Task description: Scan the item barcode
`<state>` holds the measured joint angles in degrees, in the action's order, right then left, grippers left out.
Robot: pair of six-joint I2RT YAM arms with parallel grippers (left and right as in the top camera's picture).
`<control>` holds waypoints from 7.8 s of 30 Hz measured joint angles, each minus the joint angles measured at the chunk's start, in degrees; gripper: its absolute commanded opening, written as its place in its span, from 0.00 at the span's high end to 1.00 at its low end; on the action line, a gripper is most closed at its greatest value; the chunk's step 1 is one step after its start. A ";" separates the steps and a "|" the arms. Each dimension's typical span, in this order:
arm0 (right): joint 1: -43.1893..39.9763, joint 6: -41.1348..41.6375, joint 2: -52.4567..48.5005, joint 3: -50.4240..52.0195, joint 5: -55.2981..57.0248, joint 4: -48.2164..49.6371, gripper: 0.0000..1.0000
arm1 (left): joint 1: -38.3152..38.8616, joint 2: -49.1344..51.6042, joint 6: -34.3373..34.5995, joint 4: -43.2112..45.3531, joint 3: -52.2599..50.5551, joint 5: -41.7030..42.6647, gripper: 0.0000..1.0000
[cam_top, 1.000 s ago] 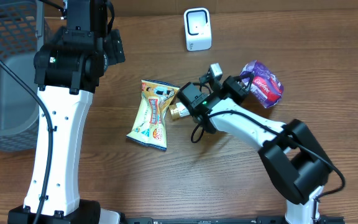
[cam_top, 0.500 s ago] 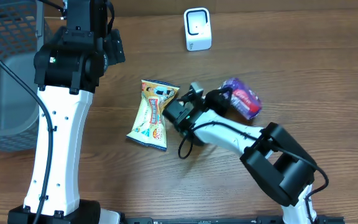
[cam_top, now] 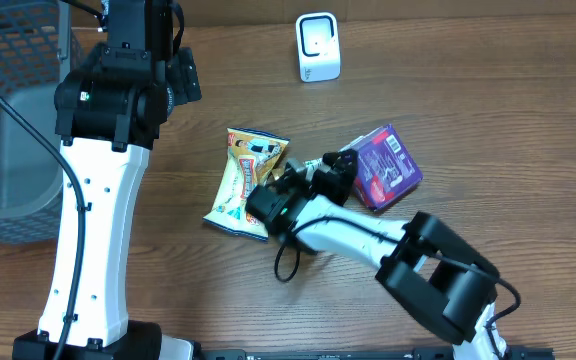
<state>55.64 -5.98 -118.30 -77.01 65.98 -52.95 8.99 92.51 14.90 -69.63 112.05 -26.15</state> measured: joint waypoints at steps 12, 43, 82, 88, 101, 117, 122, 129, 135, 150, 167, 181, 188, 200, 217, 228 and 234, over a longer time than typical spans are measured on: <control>11.34 29.97 0.70 -15.15 -29.07 -13.33 0.00 | 0.00 0.00 0.04 0.04 0.00 0.00 0.00; -39.43 59.52 17.42 -21.62 -53.09 3.17 0.00 | -0.90 0.00 1.73 -0.63 0.00 0.13 0.00; -76.94 -1.60 19.06 20.26 -119.91 23.50 0.00 | -0.90 0.00 2.29 4.09 -0.04 0.09 0.00; -72.78 3.54 15.87 25.62 -119.93 35.54 0.00 | -0.90 0.00 2.29 2.64 -0.04 -1.68 0.00; -72.83 11.06 14.73 40.46 -123.99 58.86 0.00 | -0.90 0.00 2.08 1.86 -0.04 -4.76 0.00; -66.20 20.28 4.68 39.26 -134.81 72.76 0.38 | -0.90 0.00 2.08 0.61 -0.04 -5.01 0.00; -65.59 20.39 3.48 39.93 -133.39 71.04 0.76 | -0.90 0.00 2.08 0.09 -0.04 -5.03 0.00; -65.64 18.51 3.28 40.33 -134.16 71.01 0.92 | -0.90 0.00 2.08 -0.07 -0.04 -5.20 0.00; -65.77 17.88 3.19 41.05 -135.71 73.94 0.96 | -0.90 0.00 2.08 -0.07 -0.04 -5.20 0.00; -67.63 25.53 17.33 43.19 -138.79 71.34 0.96 | -0.90 0.00 2.08 -0.11 -0.04 -5.20 0.00; -67.65 21.88 33.16 43.17 -123.08 51.25 0.49 | -0.90 0.00 2.08 -0.22 -0.04 -3.21 0.00; -67.52 16.68 36.83 28.76 -111.10 20.85 0.03 | -0.90 0.00 2.08 -0.20 -0.04 -2.97 0.00; -66.42 25.94 51.52 19.82 -94.33 -7.08 0.00 | -0.90 0.00 2.08 0.28 -0.04 -2.97 0.00; -64.17 41.33 56.19 38.82 -90.97 -8.90 0.09 | -0.90 0.00 2.08 0.20 -0.04 -2.75 0.00; -60.30 53.90 56.41 53.72 -86.93 20.79 0.96 | -0.90 0.00 2.08 -1.14 -0.04 -2.75 0.00; -57.77 40.13 56.08 43.52 -79.03 12.20 0.96 | -0.90 0.00 2.10 -0.50 -0.04 -2.73 0.00; -48.61 28.74 56.04 27.02 -60.28 14.73 0.96 | -0.90 0.00 2.10 0.61 -0.04 -2.75 0.00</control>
<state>7.03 22.76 -62.26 -50.00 5.69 -38.22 8.10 92.51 16.99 -69.01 112.01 -28.91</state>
